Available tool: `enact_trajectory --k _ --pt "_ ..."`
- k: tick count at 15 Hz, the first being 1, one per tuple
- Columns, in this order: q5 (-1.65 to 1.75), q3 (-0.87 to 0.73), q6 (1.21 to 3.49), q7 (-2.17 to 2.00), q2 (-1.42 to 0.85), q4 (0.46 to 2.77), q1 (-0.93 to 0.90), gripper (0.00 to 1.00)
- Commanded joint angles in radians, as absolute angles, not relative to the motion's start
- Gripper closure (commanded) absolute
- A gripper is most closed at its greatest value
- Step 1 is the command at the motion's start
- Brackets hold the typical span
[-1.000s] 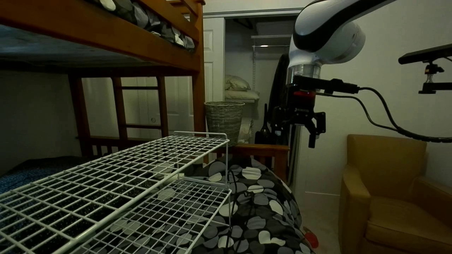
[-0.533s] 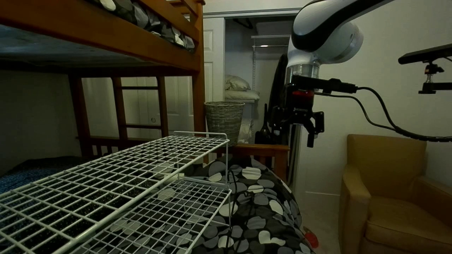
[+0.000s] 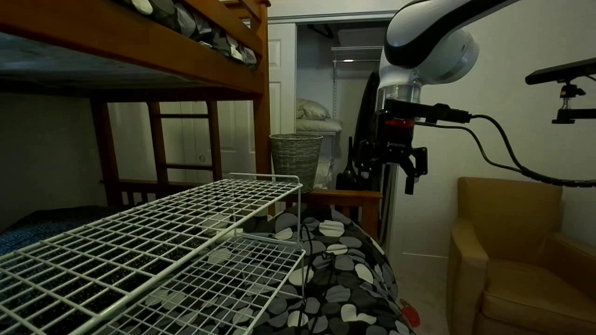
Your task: Remove the black coat hanger from the bottom rack and hang it on the top rack
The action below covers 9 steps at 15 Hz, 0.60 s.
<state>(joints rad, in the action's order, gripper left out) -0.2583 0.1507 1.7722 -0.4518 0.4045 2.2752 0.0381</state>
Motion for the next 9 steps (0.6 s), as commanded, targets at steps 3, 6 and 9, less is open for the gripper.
enact_trajectory --k 3,6,9 --pt "-0.253 0.137 1.771 -0.456 0.403 2.274 0.023 0.0" --pt "-0.253 0.137 1.771 -0.456 0.403 2.274 0.023 0.0" --pt "-0.183 0.139 1.828 -0.522 0.316 2.281 0.063 0.0"
